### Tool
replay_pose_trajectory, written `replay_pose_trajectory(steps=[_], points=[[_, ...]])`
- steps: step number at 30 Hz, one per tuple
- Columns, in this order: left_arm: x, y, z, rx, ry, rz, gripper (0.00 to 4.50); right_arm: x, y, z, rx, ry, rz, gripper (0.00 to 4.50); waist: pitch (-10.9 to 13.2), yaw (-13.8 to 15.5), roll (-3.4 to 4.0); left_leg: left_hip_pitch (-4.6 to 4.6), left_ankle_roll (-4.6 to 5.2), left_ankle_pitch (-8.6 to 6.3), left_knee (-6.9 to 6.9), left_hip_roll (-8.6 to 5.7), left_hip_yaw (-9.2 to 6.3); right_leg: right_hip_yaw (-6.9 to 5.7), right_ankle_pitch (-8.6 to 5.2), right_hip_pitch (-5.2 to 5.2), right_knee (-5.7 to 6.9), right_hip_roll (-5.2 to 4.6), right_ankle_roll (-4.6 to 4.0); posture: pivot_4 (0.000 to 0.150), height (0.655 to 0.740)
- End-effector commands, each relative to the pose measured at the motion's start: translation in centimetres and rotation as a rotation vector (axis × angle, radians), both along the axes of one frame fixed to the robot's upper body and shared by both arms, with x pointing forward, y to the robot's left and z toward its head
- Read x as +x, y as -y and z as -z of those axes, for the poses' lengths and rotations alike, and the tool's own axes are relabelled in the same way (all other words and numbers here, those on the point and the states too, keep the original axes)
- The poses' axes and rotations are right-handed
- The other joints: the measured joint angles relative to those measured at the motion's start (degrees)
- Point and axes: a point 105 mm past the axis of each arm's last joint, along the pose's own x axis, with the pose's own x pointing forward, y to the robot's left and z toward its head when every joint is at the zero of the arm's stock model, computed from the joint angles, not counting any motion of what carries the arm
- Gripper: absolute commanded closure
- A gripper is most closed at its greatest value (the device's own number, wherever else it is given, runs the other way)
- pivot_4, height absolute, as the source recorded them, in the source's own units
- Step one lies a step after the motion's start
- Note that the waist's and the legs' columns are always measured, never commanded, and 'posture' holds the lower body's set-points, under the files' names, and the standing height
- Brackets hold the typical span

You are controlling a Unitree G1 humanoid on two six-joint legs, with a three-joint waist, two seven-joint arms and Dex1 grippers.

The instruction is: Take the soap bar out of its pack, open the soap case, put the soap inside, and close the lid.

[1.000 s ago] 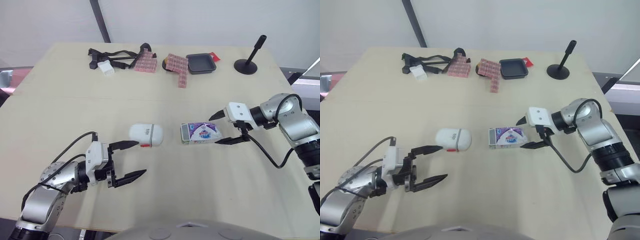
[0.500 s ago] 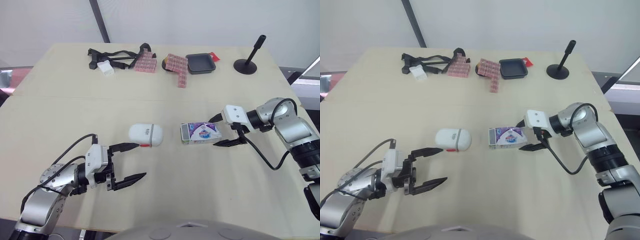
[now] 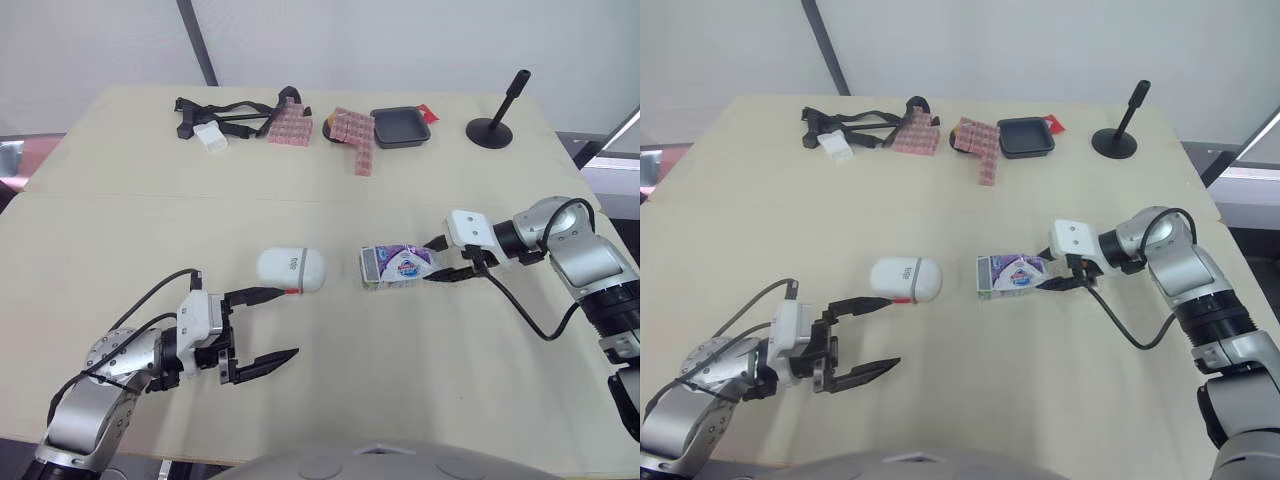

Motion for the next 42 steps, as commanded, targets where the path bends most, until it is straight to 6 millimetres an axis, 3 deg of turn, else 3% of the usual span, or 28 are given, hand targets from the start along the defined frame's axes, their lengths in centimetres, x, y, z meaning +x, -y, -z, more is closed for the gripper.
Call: replay_pose_trajectory(steps=[1, 11, 15, 25, 42], points=[[-0.2, 0.3, -0.7, -0.004, 0.025, 0.009, 0.00, 0.1, 0.2, -0.5, 0.012, 0.022, 0.006, 2.50, 0.0, 0.0, 0.00, 0.00, 0.00, 0.00, 0.00, 0.00, 0.00, 0.00, 0.00, 0.01, 0.00, 0.00, 0.00, 0.150, 0.7400], [-0.2, 0.2, -0.6, -0.003, 0.016, 0.001, 0.00, 0.0, 0.6, -1.2, -0.006, 0.021, 0.017, 2.50, 0.0, 0.0, 0.00, 0.00, 0.00, 0.00, 0.00, 0.00, 0.00, 0.00, 0.00, 0.03, 0.01, 0.00, 0.00, 0.150, 0.7400], [-0.1, 0.2, -0.5, -0.003, 0.012, 0.000, 0.00, -0.2, 1.4, -2.8, -0.022, 0.017, 0.053, 2.50, 0.0, 0.2, 0.01, 0.01, 0.00, 0.00, 0.01, -0.01, 0.00, 0.00, 0.00, 0.03, 0.00, 0.00, 0.01, 0.150, 0.7400], [-0.2, 0.3, -0.3, -0.002, 0.007, 0.011, 0.00, -2.0, 3.1, -4.6, -0.124, -0.009, 0.117, 2.50, 0.0, 0.3, 0.05, 0.01, -0.01, -0.01, 0.00, 0.00, 0.00, 0.01, 0.00, 0.04, -0.04, 0.00, 0.01, 0.150, 0.7400], [-0.1, 0.2, -0.2, 0.003, 0.008, 0.023, 0.00, -1.8, 4.1, -5.8, -0.209, 0.078, 0.143, 2.50, -0.1, 0.1, 0.15, 0.02, 0.00, -0.01, 0.00, 0.02, 0.00, 0.03, 0.00, 0.06, -0.02, 0.00, 0.01, 0.150, 0.7400]])
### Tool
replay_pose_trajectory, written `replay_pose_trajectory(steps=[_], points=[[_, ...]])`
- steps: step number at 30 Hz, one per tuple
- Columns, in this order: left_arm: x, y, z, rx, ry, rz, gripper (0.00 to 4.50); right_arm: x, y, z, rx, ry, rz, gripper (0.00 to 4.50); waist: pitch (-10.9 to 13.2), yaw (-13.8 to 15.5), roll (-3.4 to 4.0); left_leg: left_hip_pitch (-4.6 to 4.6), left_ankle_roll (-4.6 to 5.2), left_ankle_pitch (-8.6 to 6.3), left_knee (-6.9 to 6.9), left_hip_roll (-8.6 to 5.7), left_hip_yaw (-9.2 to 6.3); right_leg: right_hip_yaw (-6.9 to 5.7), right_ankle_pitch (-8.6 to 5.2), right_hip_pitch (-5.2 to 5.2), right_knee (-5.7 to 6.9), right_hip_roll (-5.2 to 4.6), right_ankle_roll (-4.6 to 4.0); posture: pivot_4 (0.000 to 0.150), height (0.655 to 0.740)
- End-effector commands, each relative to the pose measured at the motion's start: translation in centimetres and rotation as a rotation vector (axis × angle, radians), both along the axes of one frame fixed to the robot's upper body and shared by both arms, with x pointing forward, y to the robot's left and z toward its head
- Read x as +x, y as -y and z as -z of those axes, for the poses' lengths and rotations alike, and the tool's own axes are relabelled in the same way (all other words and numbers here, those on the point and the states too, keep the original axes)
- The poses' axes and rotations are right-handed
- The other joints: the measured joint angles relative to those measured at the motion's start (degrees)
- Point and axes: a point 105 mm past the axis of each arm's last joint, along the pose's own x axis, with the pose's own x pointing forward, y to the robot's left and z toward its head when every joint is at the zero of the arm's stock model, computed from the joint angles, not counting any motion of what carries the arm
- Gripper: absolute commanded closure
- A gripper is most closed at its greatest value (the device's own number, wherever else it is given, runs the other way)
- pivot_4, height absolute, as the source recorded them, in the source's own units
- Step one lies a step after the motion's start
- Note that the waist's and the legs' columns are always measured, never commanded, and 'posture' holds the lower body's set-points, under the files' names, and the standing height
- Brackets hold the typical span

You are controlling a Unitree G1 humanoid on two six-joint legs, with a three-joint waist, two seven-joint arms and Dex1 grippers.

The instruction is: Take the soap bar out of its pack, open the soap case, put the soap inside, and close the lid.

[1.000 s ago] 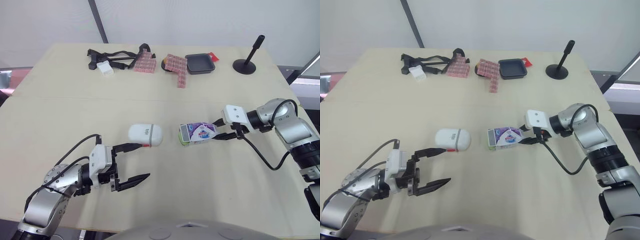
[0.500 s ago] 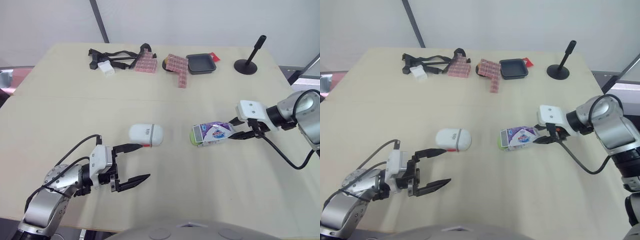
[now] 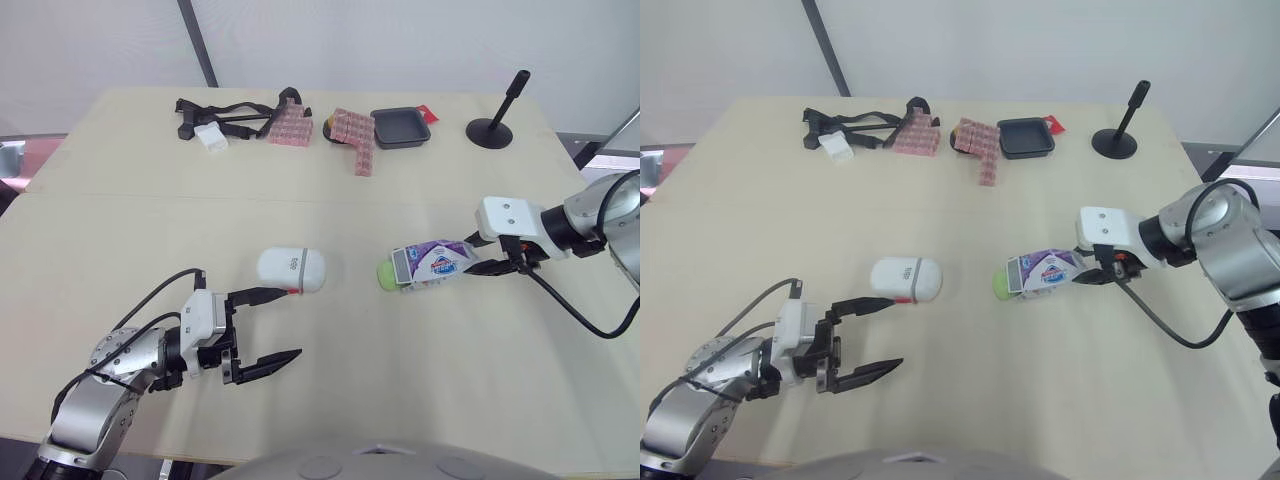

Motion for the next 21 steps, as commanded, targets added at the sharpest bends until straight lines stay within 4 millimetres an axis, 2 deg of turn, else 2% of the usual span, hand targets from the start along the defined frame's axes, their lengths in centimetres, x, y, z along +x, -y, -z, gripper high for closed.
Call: replay_pose_trajectory(steps=[1, 9, 13, 19, 21], points=[[-0.1, 0.0, -0.3, 0.005, 0.018, 0.012, 0.00, 0.3, 0.7, -1.6, -0.010, 0.067, 0.003, 2.50, 0.0, 0.0, 0.01, 0.00, 0.00, 0.00, 0.00, 0.00, 0.00, 0.00, 0.00, 0.00, 0.00, 0.00, 0.00, 0.150, 0.7400], [0.0, -0.1, -0.3, 0.011, 0.019, 0.019, 0.00, -0.5, 3.1, -2.2, -0.026, 0.071, 0.043, 2.50, 0.0, 0.2, 0.05, -0.01, 0.03, -0.02, 0.00, -0.01, 0.00, 0.00, 0.00, 0.00, -0.04, -0.01, 0.00, 0.150, 0.7400], [0.2, -0.2, -0.4, 0.013, 0.020, 0.021, 0.00, -1.5, 5.9, -2.6, -0.015, 0.058, 0.125, 2.50, -0.1, 0.4, 0.09, -0.03, 0.09, -0.05, 0.00, -0.01, 0.00, 0.01, 0.00, 0.01, -0.06, -0.01, 0.00, 0.150, 0.7400], [0.0, -0.1, -0.4, 0.008, 0.019, 0.030, 0.00, -2.2, 8.6, -2.7, 0.092, 0.069, 0.274, 2.50, -0.1, 0.6, 0.18, -0.02, 0.27, -0.15, -0.01, 0.01, 0.02, 0.02, 0.00, 0.10, -0.08, -0.01, -0.01, 0.150, 0.7400], [-0.2, -0.2, -0.4, 0.011, 0.022, 0.043, 0.00, -2.0, 9.3, -3.0, 0.218, 0.093, 0.375, 2.50, -0.1, 0.5, 0.22, -0.02, 0.29, -0.16, -0.01, 0.01, 0.03, 0.02, -0.01, 0.11, -0.08, -0.01, -0.01, 0.150, 0.7400]])
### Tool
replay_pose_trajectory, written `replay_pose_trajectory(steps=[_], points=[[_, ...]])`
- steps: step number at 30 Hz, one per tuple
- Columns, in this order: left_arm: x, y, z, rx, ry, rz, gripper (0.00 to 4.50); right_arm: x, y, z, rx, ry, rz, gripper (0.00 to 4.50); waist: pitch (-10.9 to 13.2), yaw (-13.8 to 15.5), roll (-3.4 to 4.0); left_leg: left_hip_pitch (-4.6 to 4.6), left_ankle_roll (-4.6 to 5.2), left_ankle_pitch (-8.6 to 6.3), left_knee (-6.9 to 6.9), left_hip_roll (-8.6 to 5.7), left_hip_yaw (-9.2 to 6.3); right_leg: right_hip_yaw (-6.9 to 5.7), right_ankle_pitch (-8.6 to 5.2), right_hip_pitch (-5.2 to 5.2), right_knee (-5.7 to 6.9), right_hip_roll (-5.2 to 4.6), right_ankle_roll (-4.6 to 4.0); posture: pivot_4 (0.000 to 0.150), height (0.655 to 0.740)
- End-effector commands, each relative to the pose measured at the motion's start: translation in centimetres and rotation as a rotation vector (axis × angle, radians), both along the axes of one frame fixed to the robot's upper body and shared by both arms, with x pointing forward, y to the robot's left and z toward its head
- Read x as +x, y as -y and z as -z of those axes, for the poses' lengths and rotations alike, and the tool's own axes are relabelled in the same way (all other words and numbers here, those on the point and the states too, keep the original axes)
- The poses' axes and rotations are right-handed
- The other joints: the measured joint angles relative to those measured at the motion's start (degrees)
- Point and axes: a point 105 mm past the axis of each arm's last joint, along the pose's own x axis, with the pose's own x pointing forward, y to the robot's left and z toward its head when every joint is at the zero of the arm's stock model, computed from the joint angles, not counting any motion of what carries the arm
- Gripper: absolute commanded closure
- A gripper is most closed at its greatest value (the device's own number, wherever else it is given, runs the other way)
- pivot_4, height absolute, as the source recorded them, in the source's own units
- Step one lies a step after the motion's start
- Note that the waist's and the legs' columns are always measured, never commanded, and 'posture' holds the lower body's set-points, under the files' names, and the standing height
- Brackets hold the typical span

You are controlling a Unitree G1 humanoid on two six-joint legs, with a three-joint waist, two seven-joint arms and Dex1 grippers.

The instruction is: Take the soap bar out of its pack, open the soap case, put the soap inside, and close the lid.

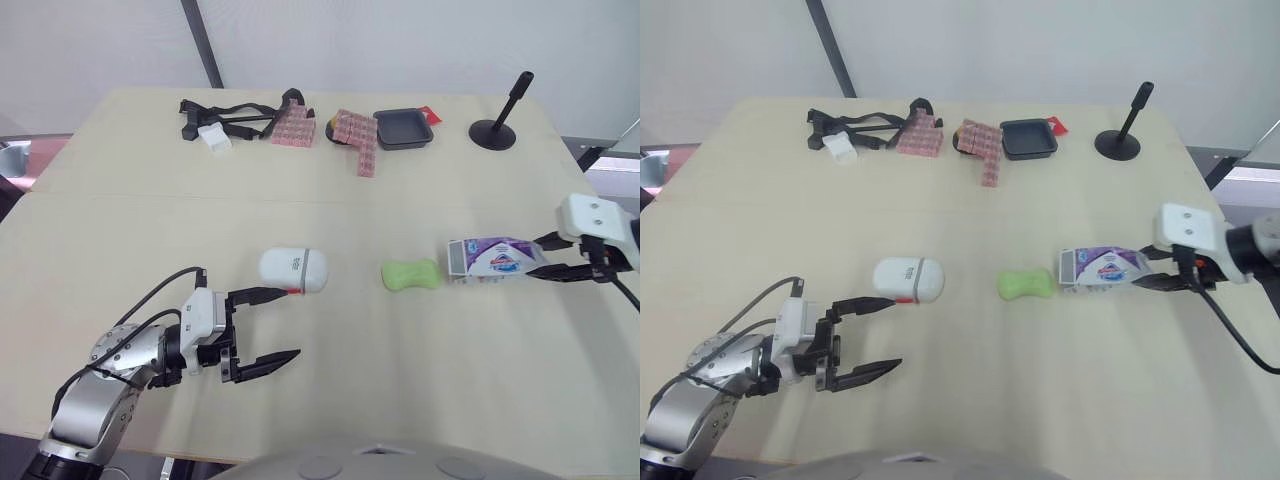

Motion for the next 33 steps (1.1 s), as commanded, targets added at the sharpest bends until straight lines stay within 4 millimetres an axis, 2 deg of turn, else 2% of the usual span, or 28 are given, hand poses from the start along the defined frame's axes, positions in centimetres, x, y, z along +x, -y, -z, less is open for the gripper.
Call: replay_pose_trajectory(steps=[1, 4, 9, 12, 15, 18, 20, 25, 33], points=[[-0.5, -0.1, -0.5, 0.002, 0.024, 0.032, 0.00, 0.8, 1.0, -2.1, 0.197, 0.123, 0.164, 2.50, 0.0, -0.1, 0.01, 0.02, 0.01, 0.00, 0.00, 0.00, 0.00, 0.00, 0.00, 0.01, 0.01, 0.00, 0.00, 0.150, 0.7400], [-0.6, -0.2, -0.5, 0.006, 0.028, 0.046, 0.00, 1.7, 2.2, -2.3, 0.327, 0.197, 0.341, 2.50, -0.1, 0.0, 0.11, 0.03, 0.04, 0.00, 0.02, 0.01, 0.01, 0.00, 0.00, 0.01, 0.02, 0.00, -0.01, 0.150, 0.7400], [-0.7, -0.3, -0.6, 0.002, 0.035, 0.067, 0.00, 2.4, 5.6, -0.6, 0.321, 0.303, 0.668, 2.50, -0.2, 0.6, 0.28, 0.03, 0.04, 0.01, 0.01, 0.00, 0.00, -0.03, -0.01, 0.00, -0.01, 0.00, -0.01, 0.150, 0.7400], [-0.6, -0.2, -0.7, 0.003, 0.034, 0.063, 0.00, 2.5, 6.3, 0.1, 0.353, 0.335, 0.864, 2.50, -0.2, 0.6, 0.34, 0.03, -0.01, 0.03, -0.01, -0.02, 0.01, -0.03, 0.00, 0.00, -0.03, 0.00, -0.01, 0.150, 0.7400], [-0.5, 0.0, -0.8, 0.000, 0.035, 0.061, 0.00, 2.7, 6.8, 0.7, 0.468, 0.342, 1.131, 2.50, -0.3, 0.4, 0.47, 0.07, -0.25, 0.16, -0.06, -0.02, 0.02, 0.00, 0.00, 0.00, -0.01, 0.01, 0.00, 0.150, 0.7400], [-0.3, 0.4, -1.2, -0.018, 0.036, 0.060, 0.00, 2.6, 6.5, 1.7, 0.539, 0.313, 1.310, 2.50, -0.4, 0.4, 0.62, 0.12, -0.44, 0.28, -0.17, -0.04, 0.04, 0.01, 0.00, -0.02, 0.03, 0.01, 0.01, 0.150, 0.7400], [-0.2, 0.6, -1.6, -0.029, 0.037, 0.060, 0.00, 2.5, 5.7, 2.1, 0.577, 0.294, 1.369, 2.50, -0.4, 0.7, 0.68, 0.16, -0.54, 0.34, -0.30, -0.05, 0.03, -0.01, 0.00, -0.02, 0.03, 0.01, 0.00, 0.150, 0.7400], [0.3, 0.8, -2.2, -0.035, 0.044, 0.060, 0.00, 2.5, 3.5, 3.2, 0.579, 0.254, 1.393, 2.50, -0.5, 0.8, 0.73, 0.21, -0.62, 0.37, -0.41, -0.15, 0.03, -0.04, 0.00, -0.05, -0.01, 0.01, 0.01, 0.150, 0.7400], [-0.4, 1.1, -2.6, -0.054, 0.043, 0.081, 0.00, 1.9, 3.8, 4.9, 0.530, 0.231, 1.415, 2.50, -0.5, 0.6, 0.72, 0.47, -0.75, 0.42, -0.72, -0.25, 0.03, -0.01, 0.01, 0.14, -0.20, -0.02, 0.03, 0.150, 0.7400]])
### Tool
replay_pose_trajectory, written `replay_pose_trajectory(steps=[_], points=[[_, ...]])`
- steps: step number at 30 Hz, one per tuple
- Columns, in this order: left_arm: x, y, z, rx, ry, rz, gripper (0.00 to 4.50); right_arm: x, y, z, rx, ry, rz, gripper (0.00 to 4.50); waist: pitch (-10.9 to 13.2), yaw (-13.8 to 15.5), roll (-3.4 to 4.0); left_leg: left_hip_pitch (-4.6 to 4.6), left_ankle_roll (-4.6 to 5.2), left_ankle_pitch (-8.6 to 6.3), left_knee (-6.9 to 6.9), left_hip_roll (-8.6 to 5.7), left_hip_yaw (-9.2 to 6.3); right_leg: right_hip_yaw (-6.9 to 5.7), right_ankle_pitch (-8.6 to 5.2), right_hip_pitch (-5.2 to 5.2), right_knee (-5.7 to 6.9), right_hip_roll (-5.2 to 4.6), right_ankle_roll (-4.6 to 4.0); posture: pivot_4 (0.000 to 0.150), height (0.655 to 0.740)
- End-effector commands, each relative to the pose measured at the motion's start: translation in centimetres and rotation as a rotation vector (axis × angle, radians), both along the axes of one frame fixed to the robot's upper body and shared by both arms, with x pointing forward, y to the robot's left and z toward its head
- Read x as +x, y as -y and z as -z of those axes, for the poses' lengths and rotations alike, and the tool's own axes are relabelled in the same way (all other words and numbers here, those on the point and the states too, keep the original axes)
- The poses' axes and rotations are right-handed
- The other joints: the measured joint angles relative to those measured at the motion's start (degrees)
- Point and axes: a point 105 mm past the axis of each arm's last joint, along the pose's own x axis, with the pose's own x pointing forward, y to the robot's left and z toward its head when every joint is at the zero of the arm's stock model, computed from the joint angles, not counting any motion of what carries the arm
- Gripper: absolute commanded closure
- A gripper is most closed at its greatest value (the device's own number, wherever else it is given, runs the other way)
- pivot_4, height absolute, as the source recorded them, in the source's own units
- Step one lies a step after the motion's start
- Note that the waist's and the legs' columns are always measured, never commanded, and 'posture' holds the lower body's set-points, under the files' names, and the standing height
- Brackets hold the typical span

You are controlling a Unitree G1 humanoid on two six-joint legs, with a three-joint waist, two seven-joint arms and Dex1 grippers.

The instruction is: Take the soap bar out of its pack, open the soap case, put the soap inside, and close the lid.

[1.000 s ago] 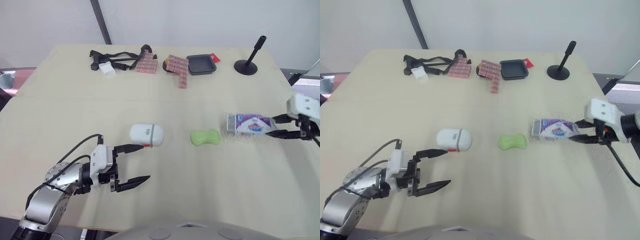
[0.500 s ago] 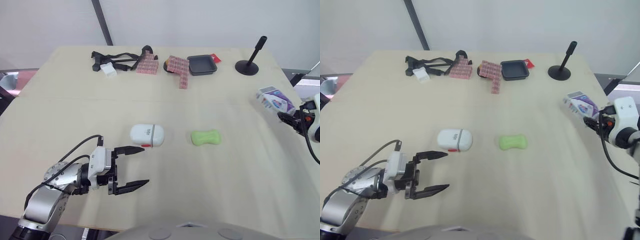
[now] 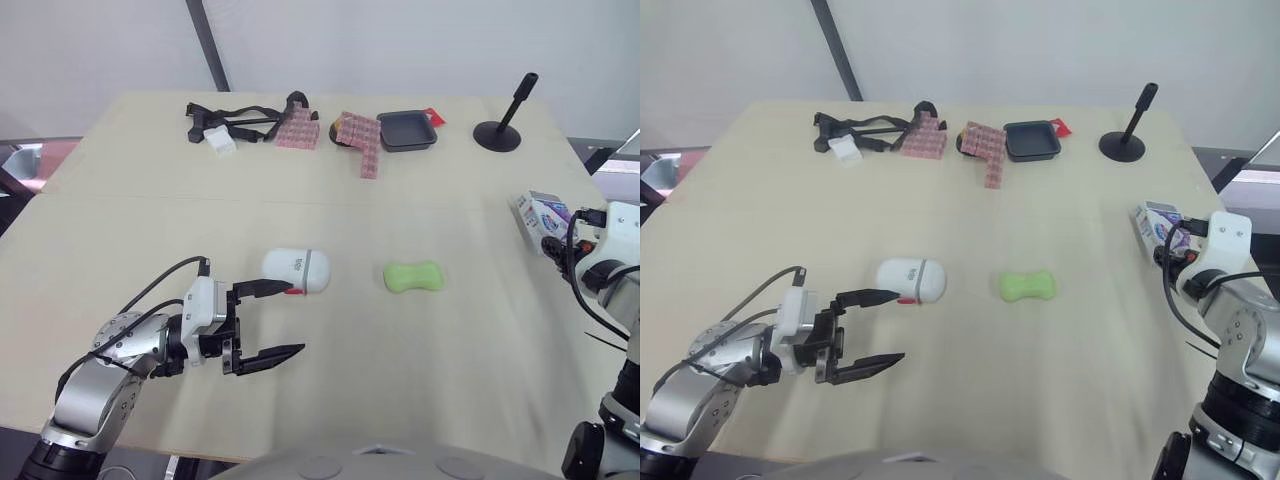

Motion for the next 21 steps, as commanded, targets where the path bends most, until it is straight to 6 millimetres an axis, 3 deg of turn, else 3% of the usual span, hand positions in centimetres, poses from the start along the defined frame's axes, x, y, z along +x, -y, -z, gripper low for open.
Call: replay_pose_trajectory(steps=[1, 9, 10, 16, 21], points=[[-0.8, 0.5, -1.1, -0.022, 0.035, 0.031, 0.00, -0.1, 0.5, -0.5, -0.039, 0.023, 0.005, 2.50, 0.0, -0.2, 0.00, 0.00, -0.06, 0.04, -0.15, 0.00, 0.00, 0.01, 0.00, 0.04, -0.06, -0.02, 0.00, 0.150, 0.7400], [-1.5, 0.9, -0.6, -0.018, 0.032, 0.023, 0.00, -0.1, 0.1, 0.0, 0.011, 0.015, -0.048, 2.50, 0.0, -0.6, 0.00, 0.46, -0.35, 0.21, -0.74, 0.01, 0.01, -0.01, 0.00, 0.35, -0.25, -0.02, -0.01, 0.150, 0.7400], [-1.5, 0.9, -0.5, -0.017, 0.032, 0.022, 0.00, -0.1, 0.0, 0.0, 0.019, 0.013, -0.061, 1.92, 0.0, -0.7, 0.00, 0.46, -0.35, 0.21, -0.75, 0.03, 0.00, -0.01, 0.00, 0.37, -0.26, -0.02, -0.01, 0.150, 0.7400], [-1.3, 0.4, -0.2, -0.011, 0.033, 0.013, 0.00, -0.1, 0.1, -0.3, -0.050, 0.013, -0.110, 0.03, 0.0, -0.7, 0.00, 0.46, -0.31, 0.23, -0.75, 0.02, 0.00, -0.02, 0.00, 0.39, -0.30, -0.03, -0.01, 0.150, 0.7400], [-0.6, 0.1, -0.1, -0.010, 0.040, 0.007, 0.00, 0.1, 0.5, -1.6, -0.191, 0.032, -0.192, 0.03, 0.0, -0.7, 0.01, 0.45, -0.31, 0.23, -0.76, 0.02, -0.01, -0.03, 0.01, 0.40, -0.34, -0.05, -0.01, 0.150, 0.7400]])
